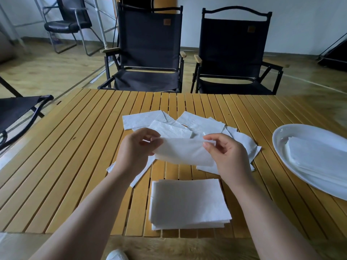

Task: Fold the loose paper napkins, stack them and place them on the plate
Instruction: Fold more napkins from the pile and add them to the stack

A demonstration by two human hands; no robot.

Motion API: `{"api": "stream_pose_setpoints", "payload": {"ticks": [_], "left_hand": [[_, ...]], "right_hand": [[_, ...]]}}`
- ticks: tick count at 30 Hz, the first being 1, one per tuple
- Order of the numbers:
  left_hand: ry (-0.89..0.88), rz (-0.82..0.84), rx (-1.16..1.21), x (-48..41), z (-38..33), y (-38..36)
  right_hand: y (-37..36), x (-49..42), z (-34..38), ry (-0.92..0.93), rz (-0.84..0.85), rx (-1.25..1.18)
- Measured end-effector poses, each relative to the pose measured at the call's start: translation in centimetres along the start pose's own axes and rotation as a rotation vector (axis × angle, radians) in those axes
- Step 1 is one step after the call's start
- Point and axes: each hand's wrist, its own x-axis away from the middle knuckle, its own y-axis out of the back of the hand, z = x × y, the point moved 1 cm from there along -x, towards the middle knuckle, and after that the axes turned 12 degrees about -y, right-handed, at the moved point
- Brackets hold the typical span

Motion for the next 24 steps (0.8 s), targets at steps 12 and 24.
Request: {"api": "stream_pose_setpoints", "payload": {"ticks": [12,24], "left_hand": [[-0.105,-0.067,-0.108,0.02,0.24,0.36],[-0.124,-0.077,-0.146,0.00,0.12,0.30]], "right_hand": [[0.23,-0.36,-0.20,0.105,-0.233,0.099],[0.42,-0.20,0.25,0.067,-0.170,-0.016]]}}
